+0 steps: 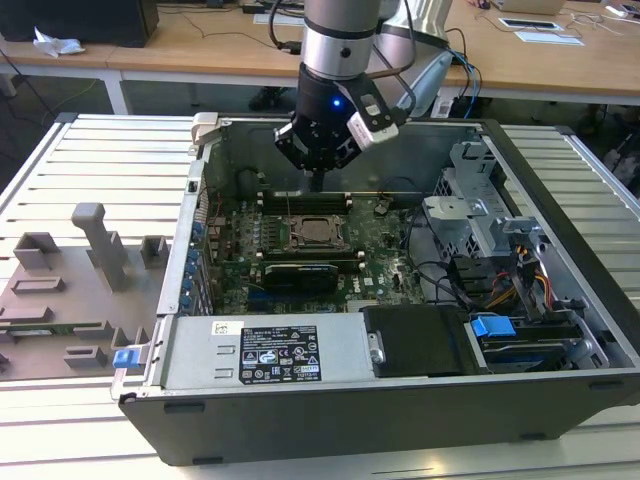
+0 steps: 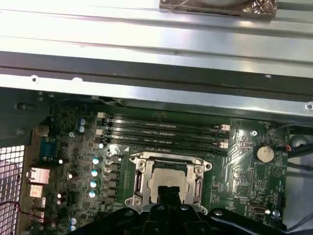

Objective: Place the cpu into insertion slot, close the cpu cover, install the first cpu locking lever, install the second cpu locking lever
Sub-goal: 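Install the first cpu locking lever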

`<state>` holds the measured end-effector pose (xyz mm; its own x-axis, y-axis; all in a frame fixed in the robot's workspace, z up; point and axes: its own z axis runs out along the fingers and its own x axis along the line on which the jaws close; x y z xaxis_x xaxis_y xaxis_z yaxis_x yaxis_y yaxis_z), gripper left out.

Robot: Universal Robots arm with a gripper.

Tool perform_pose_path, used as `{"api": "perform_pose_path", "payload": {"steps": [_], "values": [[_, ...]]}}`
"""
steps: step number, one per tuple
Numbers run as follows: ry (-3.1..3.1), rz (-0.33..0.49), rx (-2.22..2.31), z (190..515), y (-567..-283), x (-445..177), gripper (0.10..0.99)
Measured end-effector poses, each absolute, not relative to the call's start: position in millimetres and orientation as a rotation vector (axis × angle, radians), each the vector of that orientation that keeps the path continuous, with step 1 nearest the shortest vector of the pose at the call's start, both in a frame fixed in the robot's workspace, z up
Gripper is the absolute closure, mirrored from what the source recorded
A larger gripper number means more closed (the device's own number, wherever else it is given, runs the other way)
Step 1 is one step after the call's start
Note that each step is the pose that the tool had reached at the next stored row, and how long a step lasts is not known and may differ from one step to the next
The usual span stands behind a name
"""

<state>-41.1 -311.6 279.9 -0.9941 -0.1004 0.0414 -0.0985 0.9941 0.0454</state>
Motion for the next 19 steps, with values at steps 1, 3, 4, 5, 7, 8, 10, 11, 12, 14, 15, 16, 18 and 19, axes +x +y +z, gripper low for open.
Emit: {"api": "perform_pose_path", "payload": {"steps": [1,3,4,5,7,8,10,11,12,14,15,16,18,19], "values": [[-3.093,-0.067,0.154,279.9,-311.6,-43.3,0.980],[-3.094,-0.067,0.154,279.8,-311.6,-49.8,0.980],[-3.094,-0.067,0.154,279.7,-311.6,-53.1,0.980],[-3.094,-0.067,0.155,279.6,-311.6,-58.1,0.980],[-3.095,-0.067,0.154,279.4,-311.6,-66.2,0.980],[-3.095,-0.067,0.155,279.4,-311.6,-69.5,0.980],[-3.096,-0.067,0.154,279.3,-311.6,-77.2,0.980],[-3.096,-0.067,0.155,279.2,-311.6,-80.0,0.980],[-3.096,-0.067,0.155,279.1,-311.6,-83.0,0.980],[-3.096,-0.067,0.155,279.1,-311.6,-89.6,0.980],[-3.096,-0.067,0.155,279.0,-311.6,-92.6,0.980],[-3.097,-0.067,0.154,278.9,-311.6,-99.0,0.980],[-3.098,-0.067,0.154,278.3,-310.8,-109.8,0.980],[-3.098,-0.067,0.155,277.9,-308.3,-110.2,0.980]]}}
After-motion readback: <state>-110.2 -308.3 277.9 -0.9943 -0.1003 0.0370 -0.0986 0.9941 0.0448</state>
